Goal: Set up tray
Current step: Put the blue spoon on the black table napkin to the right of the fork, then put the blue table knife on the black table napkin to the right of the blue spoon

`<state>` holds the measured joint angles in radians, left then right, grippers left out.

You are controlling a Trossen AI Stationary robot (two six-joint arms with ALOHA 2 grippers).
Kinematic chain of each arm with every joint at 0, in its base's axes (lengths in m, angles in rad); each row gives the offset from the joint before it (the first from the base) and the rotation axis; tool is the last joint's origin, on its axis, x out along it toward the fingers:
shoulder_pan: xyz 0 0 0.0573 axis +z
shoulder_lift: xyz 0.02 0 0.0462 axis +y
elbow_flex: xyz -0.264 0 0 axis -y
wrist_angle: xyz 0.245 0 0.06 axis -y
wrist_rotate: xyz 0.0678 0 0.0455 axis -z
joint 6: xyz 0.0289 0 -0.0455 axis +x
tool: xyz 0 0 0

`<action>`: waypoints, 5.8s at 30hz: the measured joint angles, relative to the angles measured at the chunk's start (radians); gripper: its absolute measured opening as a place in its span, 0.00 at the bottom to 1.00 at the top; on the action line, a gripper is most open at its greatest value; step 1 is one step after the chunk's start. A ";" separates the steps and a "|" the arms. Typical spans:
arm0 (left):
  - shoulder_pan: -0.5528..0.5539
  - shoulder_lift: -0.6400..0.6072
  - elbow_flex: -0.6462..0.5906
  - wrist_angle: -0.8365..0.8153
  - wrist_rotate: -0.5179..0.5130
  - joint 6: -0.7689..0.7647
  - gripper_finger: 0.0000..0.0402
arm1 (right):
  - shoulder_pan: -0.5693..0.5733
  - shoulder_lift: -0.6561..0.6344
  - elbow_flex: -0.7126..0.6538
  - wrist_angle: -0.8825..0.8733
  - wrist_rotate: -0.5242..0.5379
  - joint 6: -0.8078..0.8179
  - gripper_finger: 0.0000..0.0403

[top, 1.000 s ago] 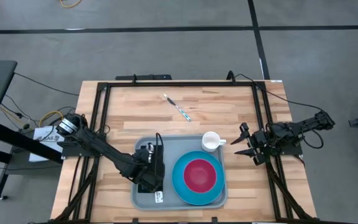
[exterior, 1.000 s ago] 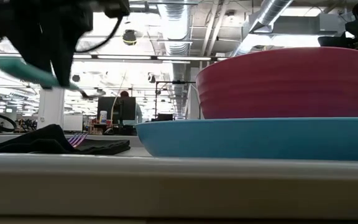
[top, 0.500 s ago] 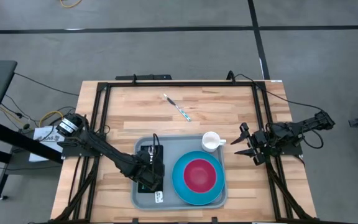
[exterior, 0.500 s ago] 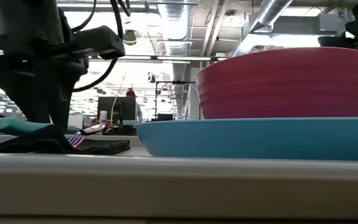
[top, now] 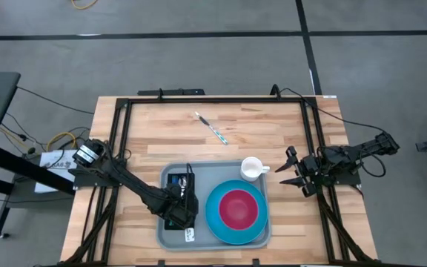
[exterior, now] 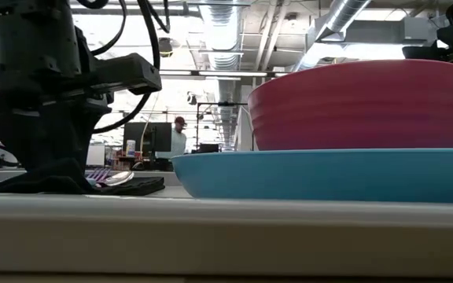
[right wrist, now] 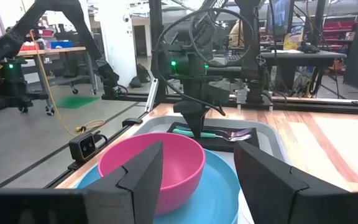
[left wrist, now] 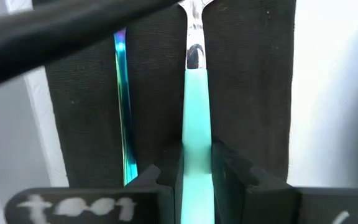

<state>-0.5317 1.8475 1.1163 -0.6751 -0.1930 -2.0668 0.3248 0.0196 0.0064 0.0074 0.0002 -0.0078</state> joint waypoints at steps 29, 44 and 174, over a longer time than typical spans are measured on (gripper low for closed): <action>0.002 -0.060 -0.001 -0.061 0.014 0.006 0.38 | 0.000 0.000 0.000 0.000 0.000 0.000 0.47; 0.140 -0.258 0.002 0.018 -0.267 0.154 0.38 | 0.000 0.000 0.000 0.000 0.000 0.000 0.47; 0.853 0.301 1.191 -0.394 0.284 2.105 0.30 | 0.000 0.000 0.000 0.000 0.000 0.000 0.47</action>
<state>0.3217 2.1480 2.3073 -1.0689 0.0910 0.0377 0.3248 0.0193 0.0063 0.0078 -0.0001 -0.0078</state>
